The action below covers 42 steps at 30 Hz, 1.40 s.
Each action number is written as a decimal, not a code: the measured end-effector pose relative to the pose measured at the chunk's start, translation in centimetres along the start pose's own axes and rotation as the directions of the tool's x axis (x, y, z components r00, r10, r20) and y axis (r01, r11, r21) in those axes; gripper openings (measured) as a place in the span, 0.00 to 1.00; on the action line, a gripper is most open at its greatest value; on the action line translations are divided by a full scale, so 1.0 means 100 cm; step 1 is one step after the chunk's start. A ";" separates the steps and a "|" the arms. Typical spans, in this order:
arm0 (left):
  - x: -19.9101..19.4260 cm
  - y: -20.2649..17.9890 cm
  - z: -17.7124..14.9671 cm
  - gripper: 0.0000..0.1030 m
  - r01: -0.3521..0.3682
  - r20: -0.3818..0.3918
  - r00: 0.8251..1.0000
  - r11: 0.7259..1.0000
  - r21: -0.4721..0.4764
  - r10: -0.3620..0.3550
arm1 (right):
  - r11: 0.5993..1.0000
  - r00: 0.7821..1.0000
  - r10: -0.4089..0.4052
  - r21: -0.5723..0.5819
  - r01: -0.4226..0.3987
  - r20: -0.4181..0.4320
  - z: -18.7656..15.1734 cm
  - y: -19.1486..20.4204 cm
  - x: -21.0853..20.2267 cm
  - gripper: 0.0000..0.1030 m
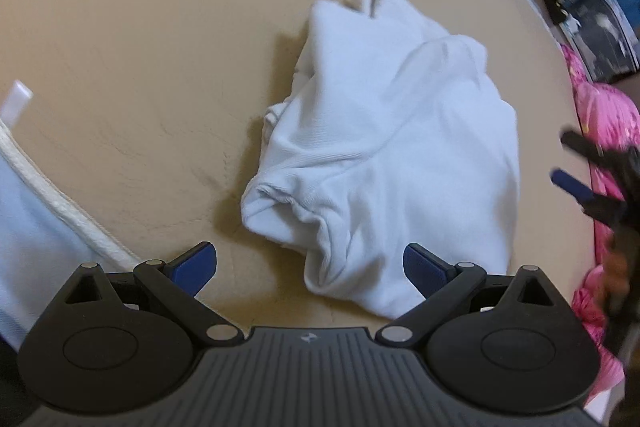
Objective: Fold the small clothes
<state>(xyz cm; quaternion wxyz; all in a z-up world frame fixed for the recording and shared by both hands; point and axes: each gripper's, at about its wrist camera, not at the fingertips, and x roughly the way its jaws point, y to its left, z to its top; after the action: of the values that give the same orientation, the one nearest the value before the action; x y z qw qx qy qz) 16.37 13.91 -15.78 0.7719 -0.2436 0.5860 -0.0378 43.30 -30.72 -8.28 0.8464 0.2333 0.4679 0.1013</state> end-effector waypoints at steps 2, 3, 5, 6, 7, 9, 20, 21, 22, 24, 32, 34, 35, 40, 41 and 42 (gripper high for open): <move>0.013 0.003 0.005 0.98 0.015 -0.023 1.000 0.999 -0.048 -0.016 | 0.999 1.000 0.012 0.051 -0.010 -0.023 0.019 -0.010 0.028 0.88; 0.019 0.005 0.006 0.98 0.021 -0.032 0.999 0.997 -0.069 -0.024 | 0.998 0.999 0.016 0.067 -0.013 -0.039 0.026 -0.014 0.042 0.88; 0.029 0.007 0.010 0.99 0.038 -0.039 0.998 0.994 -0.106 -0.042 | 0.996 0.997 0.013 0.087 -0.006 -0.076 0.038 -0.021 0.073 0.89; 0.031 0.007 0.011 0.99 0.044 -0.031 0.998 0.992 -0.120 -0.048 | 0.996 0.994 0.011 0.090 -0.002 -0.105 0.042 -0.025 0.088 0.89; 0.032 0.006 0.014 0.99 0.051 -0.023 0.998 0.990 -0.129 -0.055 | 0.996 0.991 0.010 0.093 0.003 -0.130 0.044 -0.028 0.100 0.89; 0.031 0.005 0.017 0.97 0.075 0.006 0.997 0.986 -0.149 -0.075 | 0.993 0.981 0.027 0.118 -0.004 -0.193 0.045 -0.033 0.124 0.92; 0.028 -0.024 0.057 0.29 -0.007 -0.029 1.000 1.000 -0.006 0.007 | 0.999 0.986 0.046 0.018 -0.043 -0.158 0.038 -0.003 0.105 0.09; 0.030 -0.032 0.066 0.29 -0.023 -0.040 0.999 0.998 0.052 0.025 | 0.998 0.992 0.038 0.051 -0.032 -0.124 0.031 -0.009 0.092 0.09; 0.033 -0.044 0.080 0.28 -0.038 -0.048 0.998 0.990 0.136 0.045 | 0.996 0.995 0.030 0.091 -0.021 -0.091 0.020 -0.015 0.077 0.08; 0.039 -0.068 0.108 0.26 -0.063 -0.045 0.996 0.964 0.258 0.078 | 0.979 1.000 -0.014 0.203 0.015 -0.009 -0.018 -0.033 0.042 0.08; 0.109 -0.253 0.141 0.24 -0.094 -0.042 0.978 0.617 0.781 0.203 | 0.687 0.941 -0.174 0.721 -0.093 0.288 -0.243 -0.045 -0.037 0.08; 0.129 -0.278 0.129 0.24 -0.154 0.009 0.964 0.530 0.834 0.265 | 0.667 0.928 -0.219 0.740 -0.082 0.300 -0.267 -0.022 -0.033 0.08; 0.135 -0.283 0.128 0.25 -0.173 0.017 0.956 0.518 0.837 0.292 | 0.685 0.921 -0.241 0.726 -0.062 0.306 -0.267 -0.015 -0.032 0.09; 0.111 -0.250 0.165 0.93 -0.262 0.107 0.957 0.644 0.719 0.270 | 0.721 0.909 -0.330 0.690 0.068 0.254 -0.243 -0.021 -0.047 0.36; 0.098 -0.235 0.176 0.94 -0.298 0.155 0.952 0.675 0.675 0.265 | 0.729 0.895 -0.366 0.677 0.103 0.257 -0.239 -0.024 -0.055 0.42; 0.087 -0.222 0.186 0.94 -0.325 0.186 0.945 0.708 0.627 0.269 | 0.741 0.882 -0.392 0.657 0.135 0.260 -0.238 -0.033 -0.062 0.43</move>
<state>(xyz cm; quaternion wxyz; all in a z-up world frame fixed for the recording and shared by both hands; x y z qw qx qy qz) 41.29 -2.43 -10.54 0.8269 0.1354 0.5359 -0.1040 19.82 -28.92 -16.04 0.8013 0.4438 0.3290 -0.2295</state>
